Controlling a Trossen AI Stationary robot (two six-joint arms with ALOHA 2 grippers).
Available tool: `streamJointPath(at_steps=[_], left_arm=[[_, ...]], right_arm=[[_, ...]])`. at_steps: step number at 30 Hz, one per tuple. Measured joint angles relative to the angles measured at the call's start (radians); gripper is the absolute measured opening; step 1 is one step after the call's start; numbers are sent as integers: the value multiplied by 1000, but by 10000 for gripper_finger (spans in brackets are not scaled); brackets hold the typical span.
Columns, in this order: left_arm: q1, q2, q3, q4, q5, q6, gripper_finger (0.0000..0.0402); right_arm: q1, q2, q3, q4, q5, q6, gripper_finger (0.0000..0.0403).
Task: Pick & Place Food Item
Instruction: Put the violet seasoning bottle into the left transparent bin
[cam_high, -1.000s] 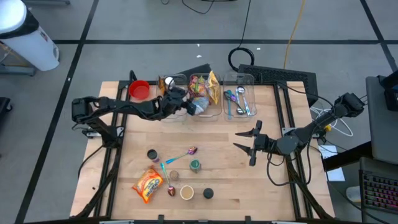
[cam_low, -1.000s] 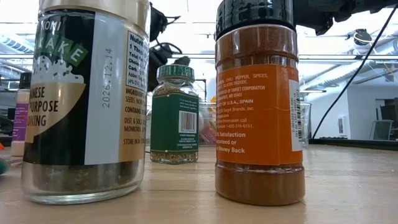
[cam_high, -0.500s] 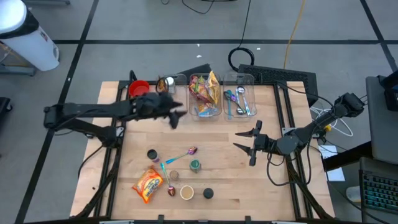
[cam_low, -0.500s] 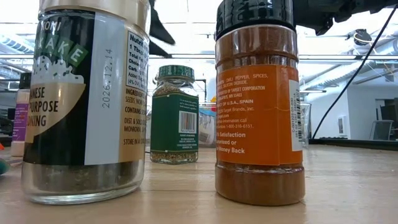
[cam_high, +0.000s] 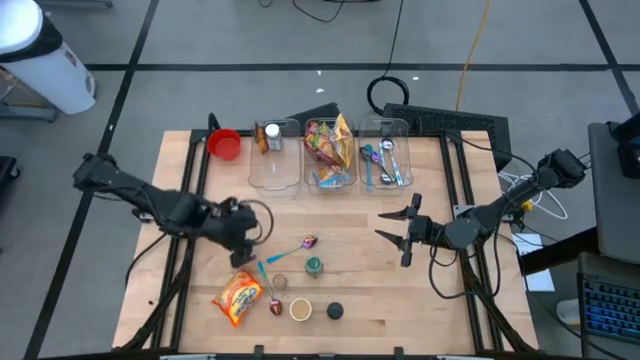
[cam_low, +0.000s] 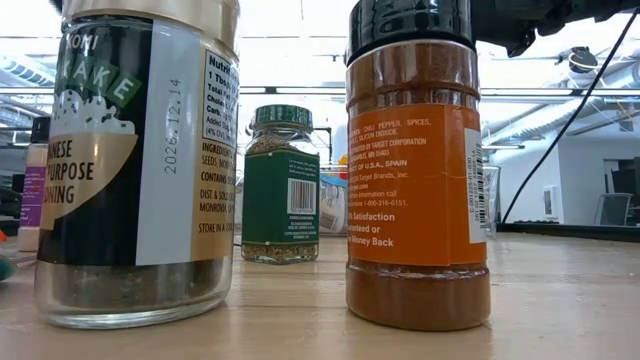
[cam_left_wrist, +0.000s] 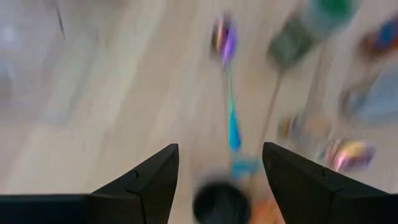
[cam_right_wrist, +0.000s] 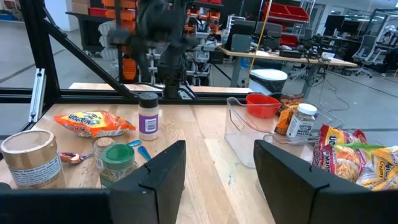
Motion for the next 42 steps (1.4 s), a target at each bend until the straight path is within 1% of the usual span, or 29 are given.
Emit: streamJointPath(at_steps=[2,4,7,15,21,28,32,35,37,39,42], left_arm=[[-35,34,1,-69,39,-77,241],[-59,69,1,-104,79,-138,241],[-79,105,1,-101,102,-179,241],[-99,181,7,-102,74,-192,241],[-98,195,5,-101,32,-206,241],[-102,195,3,-102,54,-250,241],[-115,195,4,-105,56,-230,241],[-112,199,38,-138,67,-223,241],[-112,202,72,-169,47,-241,241],[-116,198,112,-182,2,-244,241],[-128,200,134,-178,-4,-243,241]], right_arm=[[0,0,0,0,0,0,183],[0,0,0,0,0,0,183],[0,0,0,0,0,0,183],[0,0,0,0,0,3,183],[0,0,0,0,-2,3,183],[0,0,0,0,-2,3,183],[0,0,0,0,-3,3,183],[0,0,0,0,-3,3,183],[0,0,0,0,-3,3,183],[0,0,0,0,-3,3,183],[0,0,0,0,-3,3,183]])
